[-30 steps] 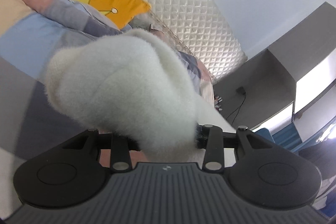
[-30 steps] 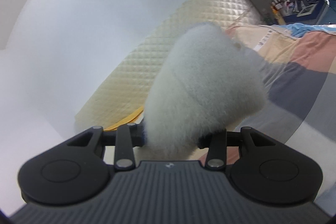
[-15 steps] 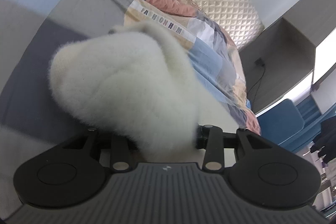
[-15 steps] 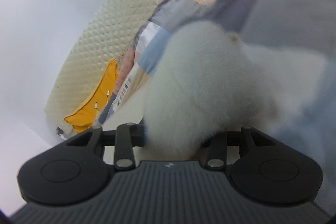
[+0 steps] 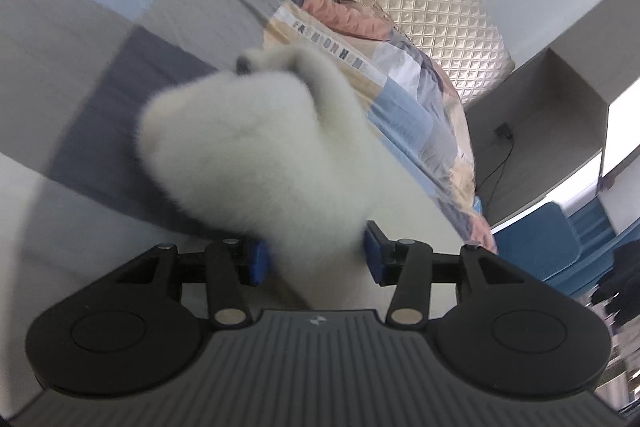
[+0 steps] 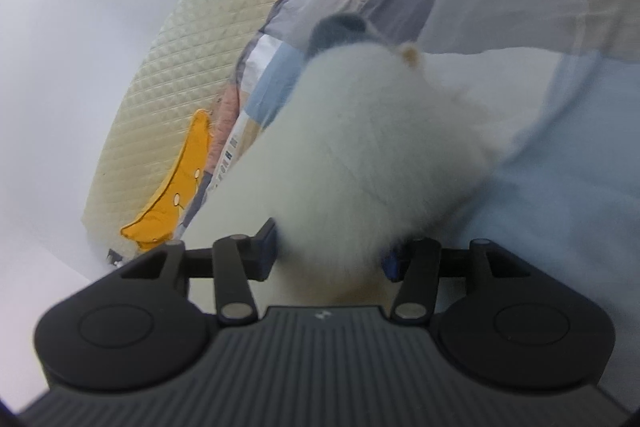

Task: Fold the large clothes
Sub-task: 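Grasp the sweater edge with both grippers and roll it over the bundle, then open both grippers and lift them away from the folded sweater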

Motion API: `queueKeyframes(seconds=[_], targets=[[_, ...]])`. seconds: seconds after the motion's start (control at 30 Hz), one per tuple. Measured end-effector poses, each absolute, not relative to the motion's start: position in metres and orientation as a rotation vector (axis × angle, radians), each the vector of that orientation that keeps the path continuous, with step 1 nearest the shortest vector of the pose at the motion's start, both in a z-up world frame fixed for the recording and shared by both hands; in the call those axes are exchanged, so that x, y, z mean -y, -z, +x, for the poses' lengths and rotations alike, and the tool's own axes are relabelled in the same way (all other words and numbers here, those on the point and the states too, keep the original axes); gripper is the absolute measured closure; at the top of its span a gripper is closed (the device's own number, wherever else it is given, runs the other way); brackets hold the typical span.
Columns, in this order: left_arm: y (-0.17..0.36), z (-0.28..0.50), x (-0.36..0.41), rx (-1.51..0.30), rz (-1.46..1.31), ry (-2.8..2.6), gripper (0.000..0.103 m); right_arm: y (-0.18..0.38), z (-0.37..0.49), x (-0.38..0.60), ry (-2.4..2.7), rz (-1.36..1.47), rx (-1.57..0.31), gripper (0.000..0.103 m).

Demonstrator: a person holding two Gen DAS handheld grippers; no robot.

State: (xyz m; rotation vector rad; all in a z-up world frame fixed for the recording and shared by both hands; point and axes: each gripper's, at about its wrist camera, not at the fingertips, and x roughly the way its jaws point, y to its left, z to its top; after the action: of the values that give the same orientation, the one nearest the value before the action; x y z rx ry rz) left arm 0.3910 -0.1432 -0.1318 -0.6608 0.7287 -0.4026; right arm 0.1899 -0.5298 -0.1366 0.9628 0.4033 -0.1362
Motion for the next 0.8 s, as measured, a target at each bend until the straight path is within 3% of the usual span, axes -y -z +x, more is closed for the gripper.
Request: queueKeyframes(seconds=[0.2,0.5,0.73,0.8], targets=[[0.07,0.344,0.124,-0.675,-0.463,0.346,0.05,0.1,0.144,0.514,0.204,0.885,-0.4,0.05],[-0.076,0.265,0.114,-0.527,-0.28,0.374,0.049,-0.043,0.094,0.478,0.169,0.623,-0.237,0.05],[-0.162,0.176,0.111,-0.398,-0.189,0.407,0.037,-0.137,0.037,0.422,0.144,0.452,-0.212,0.05],[-0.178,0.145,0.11,-0.353,-0.14,0.395,0.029,-0.156,0.015,0.405,0.126,0.411,-0.189,0.05]])
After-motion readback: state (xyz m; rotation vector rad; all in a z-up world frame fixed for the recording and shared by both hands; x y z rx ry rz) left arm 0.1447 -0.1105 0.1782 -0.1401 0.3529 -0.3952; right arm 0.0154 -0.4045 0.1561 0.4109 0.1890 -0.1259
